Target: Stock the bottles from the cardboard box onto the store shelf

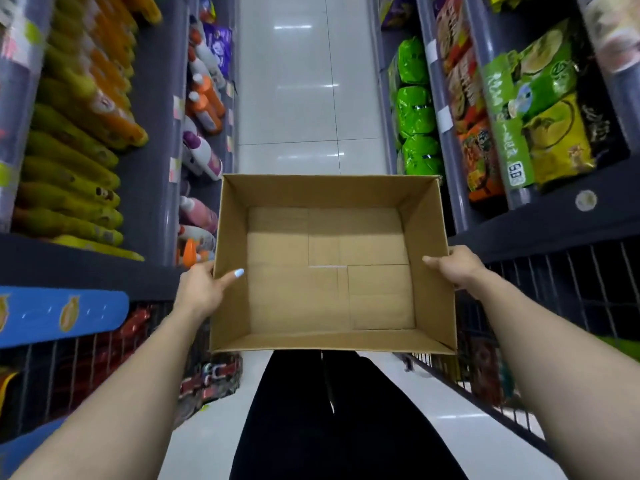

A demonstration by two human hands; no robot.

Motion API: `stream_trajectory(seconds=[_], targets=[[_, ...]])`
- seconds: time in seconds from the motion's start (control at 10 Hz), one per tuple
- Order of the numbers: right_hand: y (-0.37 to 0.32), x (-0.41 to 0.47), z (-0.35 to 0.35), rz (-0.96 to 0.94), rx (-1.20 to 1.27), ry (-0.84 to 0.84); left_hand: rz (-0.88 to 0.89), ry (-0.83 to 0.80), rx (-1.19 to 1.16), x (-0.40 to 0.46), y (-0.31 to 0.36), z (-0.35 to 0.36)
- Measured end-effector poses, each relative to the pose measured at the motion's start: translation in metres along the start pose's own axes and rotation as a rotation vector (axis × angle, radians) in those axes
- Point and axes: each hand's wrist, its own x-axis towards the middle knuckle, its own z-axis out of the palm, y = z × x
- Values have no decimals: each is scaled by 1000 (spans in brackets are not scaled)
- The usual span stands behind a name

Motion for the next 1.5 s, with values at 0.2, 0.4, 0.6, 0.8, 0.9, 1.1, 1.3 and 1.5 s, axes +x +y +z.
stream_trajectory(seconds=[0.2,0.4,0.6,0.8,0.9,1.1,1.3,1.5], targets=[[-64,66,7,27,-44,-9,-42,-52,-24,87,32,-9],[-120,172,27,42,-85,33,-93,-53,-35,211,45,12],[-128,322,84,74,-185,113,-145,-43,-32,348,17,75],[-106,472,151,84,-159,30,-135,-26,75,477,-16,149],[-93,531,179,67,-178,7,-108,-39,111,531,-39,182],[-67,601,219,46,-146,-5,-85,-28,124,591,-70,232],[-52,627,236,56,-163,44,-80,-2,129,605,-92,260],[-63,591,221,85,-220,50,-260,-252,167,591,-75,221]])
